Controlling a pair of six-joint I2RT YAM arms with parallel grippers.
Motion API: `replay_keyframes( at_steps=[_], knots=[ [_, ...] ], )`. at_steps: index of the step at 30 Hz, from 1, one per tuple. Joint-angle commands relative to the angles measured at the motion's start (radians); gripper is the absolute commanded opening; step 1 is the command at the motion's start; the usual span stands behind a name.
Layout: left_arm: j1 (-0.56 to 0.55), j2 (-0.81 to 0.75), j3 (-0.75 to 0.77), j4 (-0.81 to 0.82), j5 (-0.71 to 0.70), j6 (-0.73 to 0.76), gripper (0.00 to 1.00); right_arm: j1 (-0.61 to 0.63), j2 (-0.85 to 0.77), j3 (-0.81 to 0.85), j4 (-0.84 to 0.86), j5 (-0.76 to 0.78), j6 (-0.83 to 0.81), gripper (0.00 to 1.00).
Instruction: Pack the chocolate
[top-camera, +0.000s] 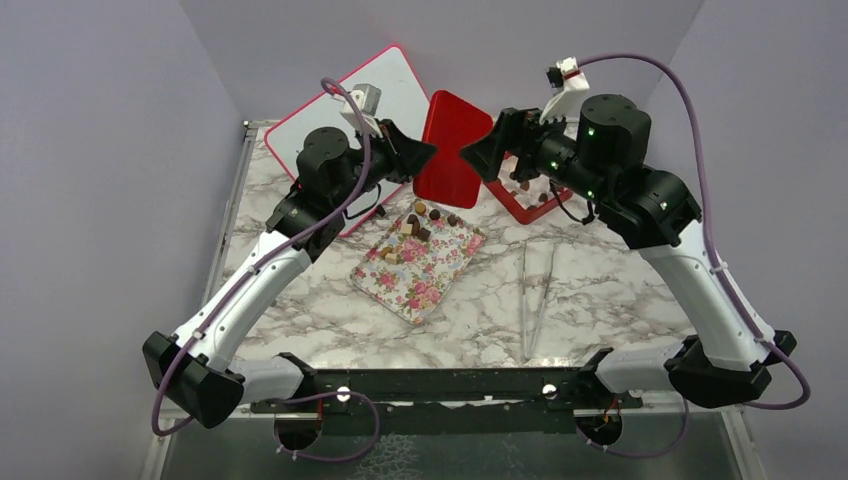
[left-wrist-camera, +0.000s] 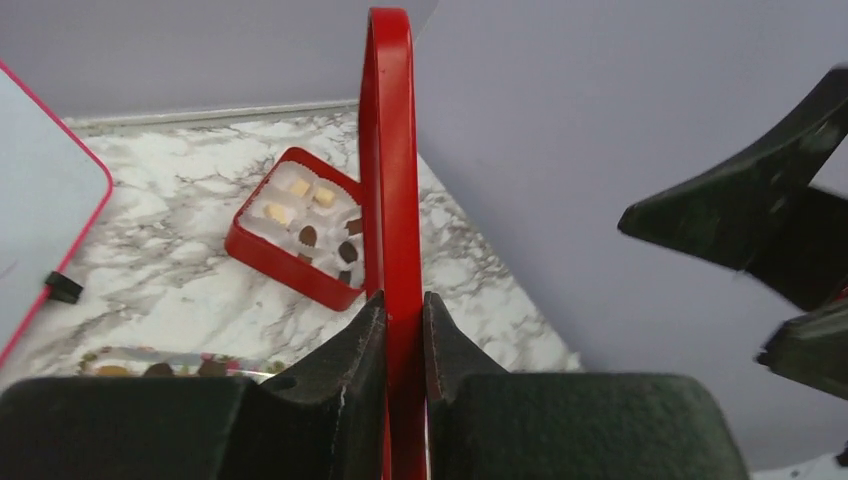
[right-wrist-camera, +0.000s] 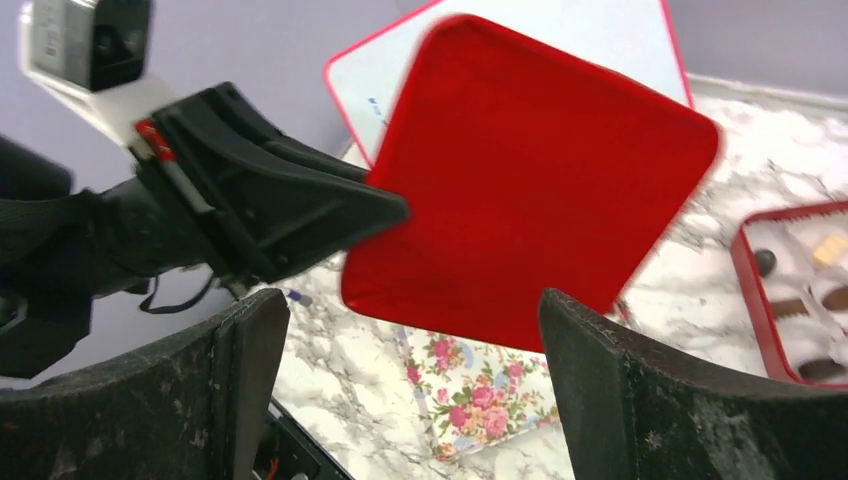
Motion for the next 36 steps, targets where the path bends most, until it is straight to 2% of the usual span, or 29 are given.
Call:
replay_keyframes(
  at_steps=[1, 5, 8, 10, 13, 16, 23, 25, 27, 33, 36],
  knots=[
    [0.053, 0.037, 0.046, 0.144, 0.013, -0.397, 0.01, -0.116, 0.024, 0.022, -0.120, -0.057, 0.099, 1.00],
    [0.089, 0.061, 0.064, 0.190, 0.031, -0.523, 0.00, -0.359, 0.013, -0.104, -0.047, -0.505, 0.190, 1.00],
    [0.100, 0.063, 0.061, 0.258, 0.031, -0.566, 0.00, -0.467, 0.001, -0.196, 0.069, -0.691, 0.272, 0.96],
    [0.101, 0.069, 0.062, 0.285, 0.029, -0.605, 0.00, -0.498, -0.008, -0.268, 0.173, -0.763, 0.352, 0.94],
    [0.103, 0.077, 0.025, 0.417, 0.015, -0.761, 0.00, -0.510, -0.025, -0.401, 0.391, -0.857, 0.519, 0.89],
    [0.103, 0.088, 0.014, 0.500, -0.030, -0.863, 0.00, -0.511, -0.050, -0.539, 0.618, -0.878, 0.686, 0.87],
    [0.103, 0.121, 0.052, 0.585, -0.111, -0.927, 0.00, -0.510, -0.032, -0.578, 0.819, -0.888, 0.832, 0.86],
    [0.103, 0.131, 0.050, 0.599, -0.109, -0.958, 0.00, -0.510, -0.037, -0.600, 0.941, -0.893, 0.892, 0.78],
    [0.103, 0.133, 0.042, 0.607, -0.111, -0.965, 0.00, -0.511, -0.039, -0.606, 1.012, -0.898, 0.930, 0.65],
    [0.103, 0.080, -0.035, 0.608, -0.218, -0.965, 0.00, -0.511, -0.075, -0.637, 1.068, -0.879, 0.985, 0.30],
    [0.103, 0.060, -0.074, 0.601, -0.278, -0.969, 0.19, -0.511, -0.095, -0.676, 1.127, -0.850, 1.043, 0.12]
  ],
)
